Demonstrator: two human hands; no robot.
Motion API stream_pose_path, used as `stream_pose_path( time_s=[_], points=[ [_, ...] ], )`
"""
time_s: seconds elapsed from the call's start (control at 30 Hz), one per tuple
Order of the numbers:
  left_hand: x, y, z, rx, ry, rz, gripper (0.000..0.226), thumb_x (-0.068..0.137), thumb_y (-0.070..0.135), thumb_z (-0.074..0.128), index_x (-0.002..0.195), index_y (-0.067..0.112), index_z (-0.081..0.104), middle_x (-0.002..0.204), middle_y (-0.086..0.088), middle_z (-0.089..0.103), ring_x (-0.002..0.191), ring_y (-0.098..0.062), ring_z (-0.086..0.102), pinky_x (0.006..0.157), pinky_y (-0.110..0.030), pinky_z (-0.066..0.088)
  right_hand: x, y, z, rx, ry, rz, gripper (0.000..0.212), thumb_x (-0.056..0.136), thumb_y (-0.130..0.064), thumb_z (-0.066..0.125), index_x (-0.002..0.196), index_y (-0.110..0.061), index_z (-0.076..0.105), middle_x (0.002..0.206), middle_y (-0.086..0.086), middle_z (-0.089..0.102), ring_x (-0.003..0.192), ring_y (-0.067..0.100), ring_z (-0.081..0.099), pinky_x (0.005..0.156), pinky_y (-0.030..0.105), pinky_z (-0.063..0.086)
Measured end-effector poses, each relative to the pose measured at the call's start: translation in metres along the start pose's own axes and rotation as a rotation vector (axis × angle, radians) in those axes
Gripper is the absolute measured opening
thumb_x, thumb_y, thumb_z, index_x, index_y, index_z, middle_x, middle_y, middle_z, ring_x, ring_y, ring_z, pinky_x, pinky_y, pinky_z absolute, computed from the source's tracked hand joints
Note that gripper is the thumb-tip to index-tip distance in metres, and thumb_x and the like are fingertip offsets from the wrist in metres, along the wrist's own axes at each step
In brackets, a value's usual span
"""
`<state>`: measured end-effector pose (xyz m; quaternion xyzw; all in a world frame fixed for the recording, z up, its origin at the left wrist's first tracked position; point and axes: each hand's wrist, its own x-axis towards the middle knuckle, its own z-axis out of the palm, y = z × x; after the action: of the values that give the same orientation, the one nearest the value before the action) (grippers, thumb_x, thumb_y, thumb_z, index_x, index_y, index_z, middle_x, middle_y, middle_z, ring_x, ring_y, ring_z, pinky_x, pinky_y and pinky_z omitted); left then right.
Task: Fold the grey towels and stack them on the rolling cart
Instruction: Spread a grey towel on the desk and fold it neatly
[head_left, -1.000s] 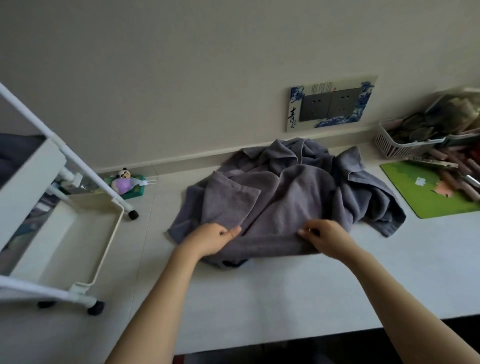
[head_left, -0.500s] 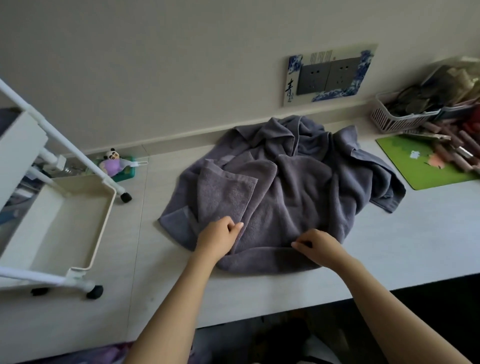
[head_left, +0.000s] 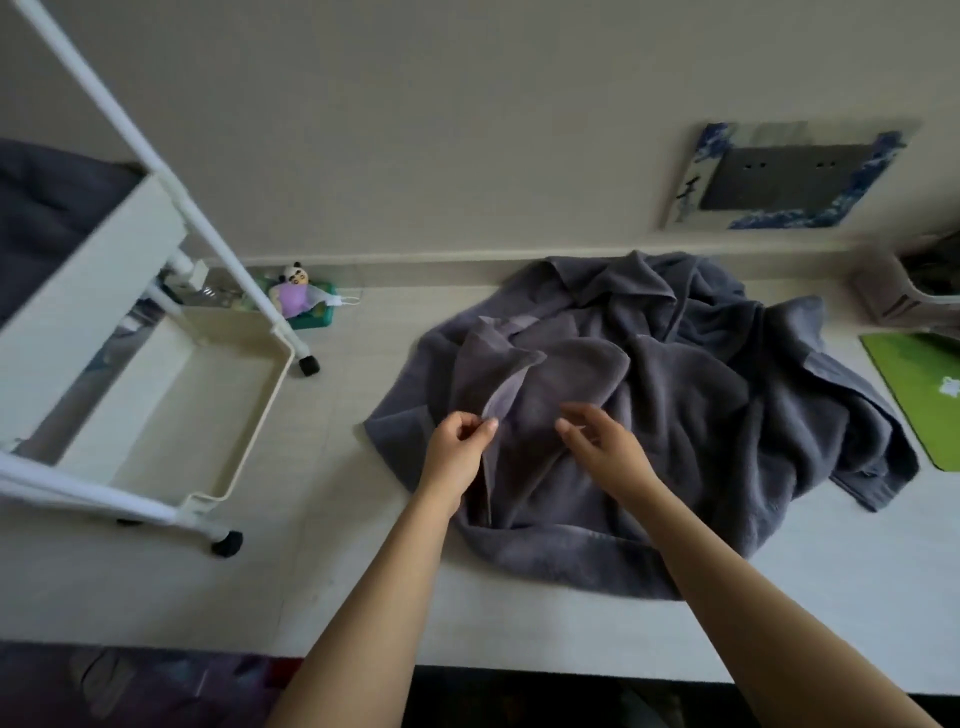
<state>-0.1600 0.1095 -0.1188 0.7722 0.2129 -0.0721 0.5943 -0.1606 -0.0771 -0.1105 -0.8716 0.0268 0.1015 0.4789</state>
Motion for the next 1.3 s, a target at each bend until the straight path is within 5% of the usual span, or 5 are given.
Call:
stream_pose_path(
  time_s=[0.37,0.63,0.73,0.93,1.3],
  points=[
    [-0.027,-0.025,-0.103,-0.981,0.493,-0.107,0.025,0.099,0.007,0.036,0.091,0.005,0.06,0.097,-0.012,0.064,0.096,-0.026,0.06,0.091,-0.038,0.046,0.043,-0.073,0.081,0.029,-0.408,-0.264,0.042,0.098,-0.039,0.038,0.14,-0.038,0.036,0.147,-0.013,0.035,0.139,0.006,0.024,0.117,0.033,0.016],
    [-0.054,-0.104,-0.116,-0.251,0.571,-0.455,0.03,0.084,0.0,0.049,0.104,-0.022,0.05,0.099,-0.042,0.046,0.108,-0.047,0.041,0.063,-0.05,0.042,0.044,-0.051,0.159,-0.611,-0.621,-0.267,0.045,0.099,-0.044,0.026,0.143,-0.037,0.028,0.154,-0.009,0.024,0.144,0.013,0.011,0.116,0.042,0.003],
    [-0.049,-0.1,-0.118,-0.042,0.585,-0.335,0.021,0.081,0.001,0.052,0.093,-0.016,0.052,0.077,-0.03,0.05,0.078,-0.047,0.053,0.047,-0.023,0.04,0.045,-0.055,0.157,-0.623,-0.519,-0.308,0.043,0.099,-0.044,0.026,0.139,-0.035,0.038,0.145,-0.006,0.04,0.139,0.016,0.026,0.113,0.042,0.012],
    [-0.021,-0.076,-0.107,0.414,0.658,-0.186,0.056,0.086,0.02,0.061,0.137,0.012,0.04,0.145,-0.008,0.032,0.133,-0.027,0.031,0.105,-0.045,0.028,0.08,-0.069,0.139,-0.576,-0.151,-0.487,0.034,0.093,-0.04,0.045,0.119,-0.024,0.06,0.118,0.003,0.064,0.111,0.027,0.056,0.095,0.037,0.036],
    [0.064,-0.053,-0.099,0.745,0.326,-0.101,0.045,0.094,0.044,0.046,0.134,0.024,0.047,0.134,-0.001,0.053,0.125,-0.025,0.044,0.102,-0.04,0.029,0.19,-0.079,0.111,-1.09,-0.387,-0.451,0.044,0.091,-0.051,0.042,0.127,-0.026,0.047,0.133,0.009,0.049,0.126,0.029,0.036,0.106,0.045,0.019]
  ],
)
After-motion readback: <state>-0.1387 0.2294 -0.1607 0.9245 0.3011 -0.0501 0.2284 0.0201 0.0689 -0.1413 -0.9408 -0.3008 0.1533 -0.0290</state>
